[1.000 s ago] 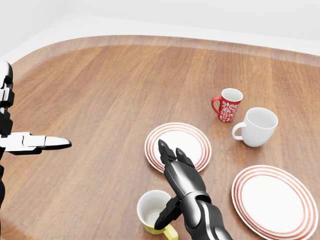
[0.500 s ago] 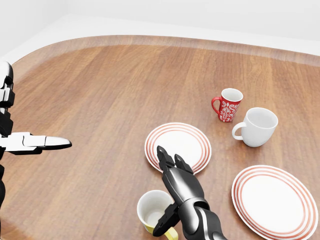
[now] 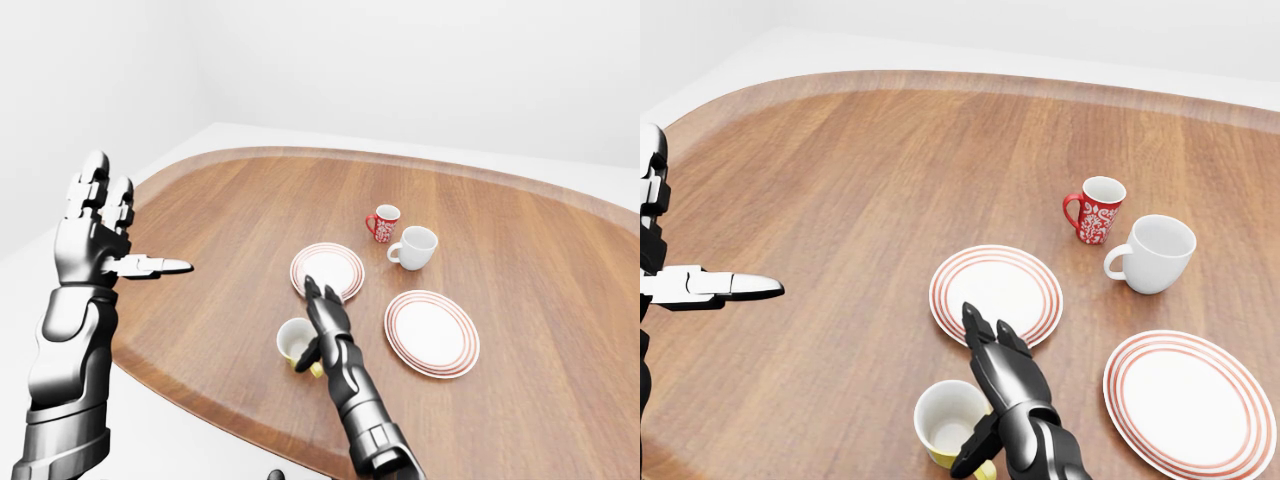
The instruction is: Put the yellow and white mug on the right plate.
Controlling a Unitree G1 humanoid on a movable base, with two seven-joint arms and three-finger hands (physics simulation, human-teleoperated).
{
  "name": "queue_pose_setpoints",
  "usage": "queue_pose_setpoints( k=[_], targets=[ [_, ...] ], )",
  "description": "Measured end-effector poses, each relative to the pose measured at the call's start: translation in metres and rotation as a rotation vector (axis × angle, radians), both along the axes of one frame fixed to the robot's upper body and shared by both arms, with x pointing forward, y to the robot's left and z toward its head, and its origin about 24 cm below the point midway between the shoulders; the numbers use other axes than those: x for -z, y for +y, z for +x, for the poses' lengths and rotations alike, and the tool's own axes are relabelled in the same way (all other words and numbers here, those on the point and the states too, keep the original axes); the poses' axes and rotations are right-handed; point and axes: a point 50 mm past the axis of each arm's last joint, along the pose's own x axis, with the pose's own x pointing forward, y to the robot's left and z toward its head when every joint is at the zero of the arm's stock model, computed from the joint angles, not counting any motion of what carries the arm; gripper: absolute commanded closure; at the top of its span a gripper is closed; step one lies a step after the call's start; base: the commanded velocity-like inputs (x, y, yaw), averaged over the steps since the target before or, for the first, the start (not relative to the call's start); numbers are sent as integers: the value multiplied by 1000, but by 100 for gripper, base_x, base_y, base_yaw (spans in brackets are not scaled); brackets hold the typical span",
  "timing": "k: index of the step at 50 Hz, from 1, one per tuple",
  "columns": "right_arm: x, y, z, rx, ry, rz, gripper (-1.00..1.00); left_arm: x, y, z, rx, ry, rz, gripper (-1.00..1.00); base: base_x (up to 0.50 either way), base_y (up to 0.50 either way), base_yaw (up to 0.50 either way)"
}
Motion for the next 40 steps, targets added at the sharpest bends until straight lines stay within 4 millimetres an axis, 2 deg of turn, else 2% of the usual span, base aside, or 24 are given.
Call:
queue_pose_setpoints(
  k=[40],
  targets=[
    [9,6,-2,-13,33,-24,-100,-2,-1,-1,3,-8,4,-100,0,0,0]
  ],
)
